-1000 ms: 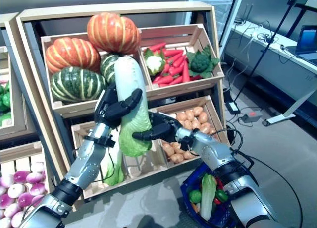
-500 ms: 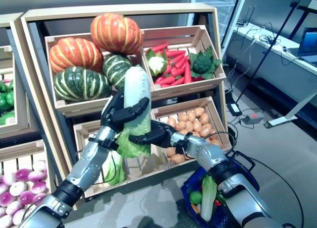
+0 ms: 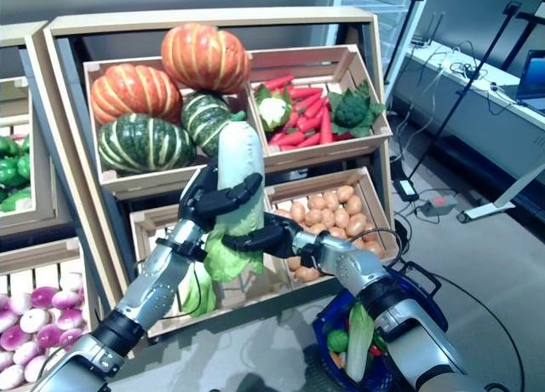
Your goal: Put vegetables into the basket
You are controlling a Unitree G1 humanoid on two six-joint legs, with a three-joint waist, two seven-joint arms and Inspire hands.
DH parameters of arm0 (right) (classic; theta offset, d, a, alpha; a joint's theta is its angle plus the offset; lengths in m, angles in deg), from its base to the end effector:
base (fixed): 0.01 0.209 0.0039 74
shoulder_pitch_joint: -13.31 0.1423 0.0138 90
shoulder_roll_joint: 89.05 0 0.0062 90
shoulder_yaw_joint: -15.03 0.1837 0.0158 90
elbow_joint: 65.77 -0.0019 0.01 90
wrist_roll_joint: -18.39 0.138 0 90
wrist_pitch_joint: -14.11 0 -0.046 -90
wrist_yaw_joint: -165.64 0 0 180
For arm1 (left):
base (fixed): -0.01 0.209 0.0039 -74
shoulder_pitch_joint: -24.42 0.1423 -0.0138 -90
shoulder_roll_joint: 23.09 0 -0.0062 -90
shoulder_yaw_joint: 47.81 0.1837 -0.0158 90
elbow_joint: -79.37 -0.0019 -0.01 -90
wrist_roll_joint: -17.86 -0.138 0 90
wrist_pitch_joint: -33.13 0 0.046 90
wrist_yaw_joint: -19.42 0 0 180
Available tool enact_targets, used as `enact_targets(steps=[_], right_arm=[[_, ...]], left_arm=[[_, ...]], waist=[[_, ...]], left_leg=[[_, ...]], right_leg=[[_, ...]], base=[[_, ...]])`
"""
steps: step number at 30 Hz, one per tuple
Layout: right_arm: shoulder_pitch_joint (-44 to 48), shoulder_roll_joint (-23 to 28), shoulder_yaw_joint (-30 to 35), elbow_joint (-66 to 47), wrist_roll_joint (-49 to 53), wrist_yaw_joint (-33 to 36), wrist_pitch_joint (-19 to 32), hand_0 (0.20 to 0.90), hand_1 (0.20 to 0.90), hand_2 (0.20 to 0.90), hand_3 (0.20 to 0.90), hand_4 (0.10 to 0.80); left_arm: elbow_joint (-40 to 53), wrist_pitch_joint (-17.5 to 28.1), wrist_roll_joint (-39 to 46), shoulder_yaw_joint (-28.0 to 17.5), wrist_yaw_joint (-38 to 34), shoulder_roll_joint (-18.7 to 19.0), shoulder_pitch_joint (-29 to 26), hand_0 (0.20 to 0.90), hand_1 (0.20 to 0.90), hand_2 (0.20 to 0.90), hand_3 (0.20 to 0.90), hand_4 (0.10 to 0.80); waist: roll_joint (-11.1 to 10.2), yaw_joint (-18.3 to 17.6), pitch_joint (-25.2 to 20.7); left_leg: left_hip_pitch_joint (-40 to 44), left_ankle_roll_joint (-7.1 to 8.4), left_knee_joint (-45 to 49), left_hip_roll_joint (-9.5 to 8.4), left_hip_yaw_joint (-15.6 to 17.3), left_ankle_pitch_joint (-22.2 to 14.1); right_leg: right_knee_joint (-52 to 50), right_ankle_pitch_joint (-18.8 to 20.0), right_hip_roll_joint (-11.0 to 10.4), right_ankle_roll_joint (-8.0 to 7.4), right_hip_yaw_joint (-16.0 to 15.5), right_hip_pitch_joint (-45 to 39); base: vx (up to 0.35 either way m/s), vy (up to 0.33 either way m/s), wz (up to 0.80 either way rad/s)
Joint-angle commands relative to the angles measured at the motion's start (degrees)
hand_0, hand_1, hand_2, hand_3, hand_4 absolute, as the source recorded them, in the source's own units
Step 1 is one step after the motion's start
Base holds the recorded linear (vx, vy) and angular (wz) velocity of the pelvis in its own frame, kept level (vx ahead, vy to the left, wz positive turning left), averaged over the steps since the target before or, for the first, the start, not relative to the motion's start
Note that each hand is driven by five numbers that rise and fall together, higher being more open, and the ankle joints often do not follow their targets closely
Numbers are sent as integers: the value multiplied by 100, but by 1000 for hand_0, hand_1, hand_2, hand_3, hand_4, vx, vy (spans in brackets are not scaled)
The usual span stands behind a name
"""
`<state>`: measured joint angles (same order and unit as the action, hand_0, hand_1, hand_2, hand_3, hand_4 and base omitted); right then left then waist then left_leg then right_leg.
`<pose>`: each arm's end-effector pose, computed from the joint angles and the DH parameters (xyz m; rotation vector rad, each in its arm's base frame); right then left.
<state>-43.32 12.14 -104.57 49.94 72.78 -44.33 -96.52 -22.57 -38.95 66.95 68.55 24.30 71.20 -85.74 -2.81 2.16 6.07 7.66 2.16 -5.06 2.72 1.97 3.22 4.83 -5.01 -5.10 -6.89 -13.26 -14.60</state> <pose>0.2910 -0.1548 0.0698 0.3105 0.4416 0.8860 0.2547 0.1323 0.0764 -0.4252 -0.2000 -0.4451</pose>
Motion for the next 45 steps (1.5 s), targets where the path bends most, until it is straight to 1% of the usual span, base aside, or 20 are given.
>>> enact_targets(steps=[1,2,3,4,7,9,11,13,15,19,21,23,27,31,36,40,43,45], right_arm=[[807,-176,665,211,350,248,305,300,300,300,300,400],[543,-104,672,179,284,295,289,300,300,300,300,400],[353,-49,702,150,262,284,304,300,300,300,300,400],[299,-35,710,141,285,312,304,300,300,300,300,400],[-220,108,930,-14,309,239,297,300,300,300,300,400],[-581,188,1104,-51,283,159,381,300,300,300,300,400],[-765,240,1239,-18,326,179,430,300,300,300,300,400],[-913,287,1386,27,426,251,510,300,300,300,300,400],[-1110,325,1633,57,794,382,636,300,300,300,300,400],[-1612,255,2097,3,955,394,865,300,300,300,300,400],[-2102,177,2489,-52,874,451,1107,300,300,300,300,400],[-2271,199,2697,15,871,480,1201,300,300,300,300,400],[-2440,228,2977,154,965,413,1194,300,300,300,300,400],[-2514,243,3101,244,978,437,1246,300,300,300,300,400],[-2547,203,3227,313,992,714,1344,300,300,300,300,400],[-2475,296,3543,969,879,1320,1383,300,300,300,300,400],[-2463,399,3838,1573,870,1482,1350,300,300,300,300,400],[-2472,430,3940,1887,630,1569,1465,300,300,300,300,400]], left_arm=[[426,351,-451,506,555,-353,-251,399,399,399,399,466],[473,342,-482,412,512,-292,-155,441,441,441,441,494],[525,332,-506,343,467,-232,-76,742,742,742,742,695],[541,322,-505,324,464,-214,-52,900,900,900,900,800],[604,313,-539,137,465,-75,141,900,900,900,900,800],[600,344,-594,-4,517,-7,255,900,900,900,900,800],[579,373,-674,-85,479,34,299,900,900,900,900,800],[554,397,-780,-168,444,77,328,900,900,900,900,800],[504,425,-936,-297,355,134,373,900,900,900,900,800],[485,468,-1064,-553,293,229,560,900,900,900,900,800],[535,476,-1146,-836,210,296,787,900,900,900,900,800],[521,503,-1179,-993,110,340,867,900,900,900,900,800],[446,543,-1186,-1263,-72,402,934,900,900,900,900,800],[456,543,-1201,-1427,-231,410,963,900,900,900,900,800],[353,511,-1298,-1540,-282,330,997,900,900,900,900,800],[166,417,-1402,-1578,-274,282,1135,900,900,900,900,800],[36,382,-1402,-1589,-216,320,1309,900,900,900,900,800],[-20,331,-1439,-1556,-264,355,1417,900,900,900,900,800]], waist=[[-27,50,-353],[-24,22,-334],[-25,8,-324],[-25,5,-323],[-35,-33,-282],[-46,-46,-247],[-49,-61,-225],[-47,-75,-213],[-40,-106,-197],[-18,-165,-189],[1,-216,-179],[10,-245,-163],[13,-298,-126],[21,-332,-106],[17,-360,-83],[30,-341,-91],[24,-311,-99],[19,-281,-77]], left_leg=[[256,74,6,113,217,-846],[256,68,6,122,228,-838],[253,65,6,127,237,-832],[250,63,6,128,240,-830],[242,50,6,134,261,-821],[239,50,6,142,284,-815],[248,49,6,142,292,-816],[249,47,6,144,301,-818],[246,51,6,156,328,-816],[249,48,6,165,358,-817],[246,37,6,178,412,-821],[250,37,6,188,457,-826],[261,40,6,196,511,-819],[266,42,6,193,544,-825],[301,44,6,193,591,-843],[340,54,6,224,658,-862],[336,52,6,239,669,-865],[309,51,6,248,695,-832]], right_leg=[[17,345,-51,153,123,403],[17,350,-46,158,148,405],[17,356,-44,159,163,410],[17,357,-44,159,167,414],[17,376,-41,157,193,432],[17,387,-42,151,186,438],[17,392,-39,145,194,436],[17,392,-37,143,198,440],[17,395,-32,135,204,449],[17,401,-19,127,248,462],[17,414,-18,115,294,487],[17,424,-15,109,320,500],[17,441,-2,113,369,516],[17,436,0,109,392,525],[17,434,14,107,415,515],[17,428,48,120,418,505],[17,433,77,131,451,517],[17,454,75,139,454,555]], base=[[0,0,0],[0,0,0],[0,0,0],[0,0,0],[0,0,0],[0,0,0],[12,-2,-2],[23,-1,-4],[26,4,-4],[29,7,-7],[27,8,-5],[14,3,-7],[11,0,-17],[9,0,-7],[22,-7,-12],[52,-13,-3],[95,-43,-5],[68,-50,-12]])
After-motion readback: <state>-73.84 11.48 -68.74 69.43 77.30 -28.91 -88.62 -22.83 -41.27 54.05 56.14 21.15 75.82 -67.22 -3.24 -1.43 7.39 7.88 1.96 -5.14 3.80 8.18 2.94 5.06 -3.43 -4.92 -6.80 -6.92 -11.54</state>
